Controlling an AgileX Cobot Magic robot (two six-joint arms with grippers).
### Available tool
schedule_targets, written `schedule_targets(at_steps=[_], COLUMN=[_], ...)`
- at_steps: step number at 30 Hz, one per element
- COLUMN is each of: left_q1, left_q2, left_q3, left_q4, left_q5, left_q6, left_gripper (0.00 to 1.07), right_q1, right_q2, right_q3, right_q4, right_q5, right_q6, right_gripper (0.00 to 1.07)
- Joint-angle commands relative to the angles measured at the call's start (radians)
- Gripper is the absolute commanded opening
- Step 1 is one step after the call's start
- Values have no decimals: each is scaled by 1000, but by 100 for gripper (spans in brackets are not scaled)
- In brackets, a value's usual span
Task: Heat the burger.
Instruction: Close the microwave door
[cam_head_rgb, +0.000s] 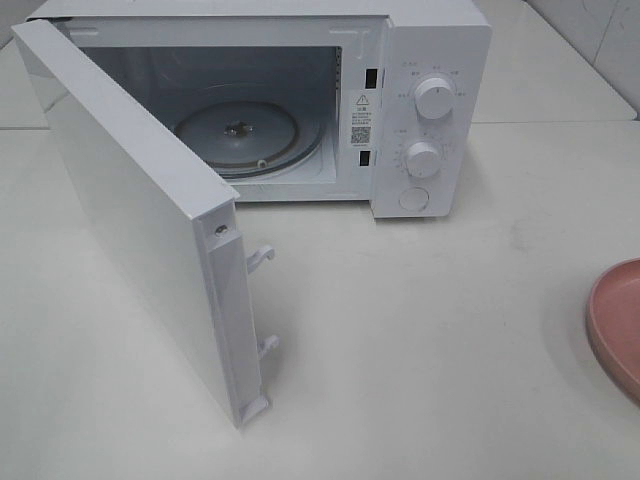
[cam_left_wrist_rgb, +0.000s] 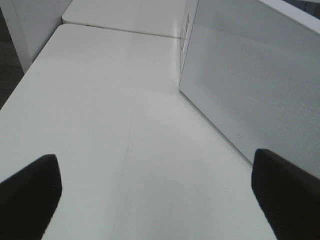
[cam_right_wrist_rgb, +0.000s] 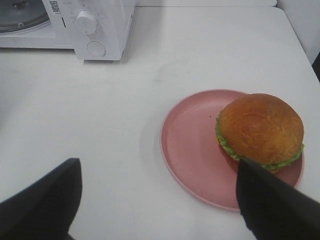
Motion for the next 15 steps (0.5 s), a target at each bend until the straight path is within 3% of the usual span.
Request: schedule_targets(at_steps=[1, 2, 4, 5, 6, 7, 9, 13, 15], left_q1=[6, 6, 6, 6, 6, 6, 6, 6, 6], left_q2=[66, 66, 130, 130, 185, 185, 309, 397, 475], left_q3=[-10, -10, -10, -10, -10, -10, -6, 22, 75], left_q4=[4, 4, 4, 4, 0, 0, -13, -13, -21], left_q5=[-85, -85, -129, -129, -161, -161, -235, -354, -539], left_q6=[-5, -5, -5, -5, -5, -5, -4, 15, 67], left_gripper=[80, 80, 58, 58, 42, 42, 0, 0, 0], right_q1=[-4, -4, -4, -4, -4, -4, -4, -4, -4], right_q2=[-28, -28, -28, -28, -28, -28, -28, -28, -28], right_q3=[2, 2, 2, 2, 2, 2, 2, 2, 2], right_q4=[-3, -3, -3, -3, -3, -3, -3, -3, -3], right_q5=[-11, -11, -11, -11, -11, -11, -11, -11, -11], right_q6=[-10, -10, -10, -10, -10, -10, -10, -10, -10], right_gripper=[76, 76, 76, 76, 76, 76, 76, 76, 76])
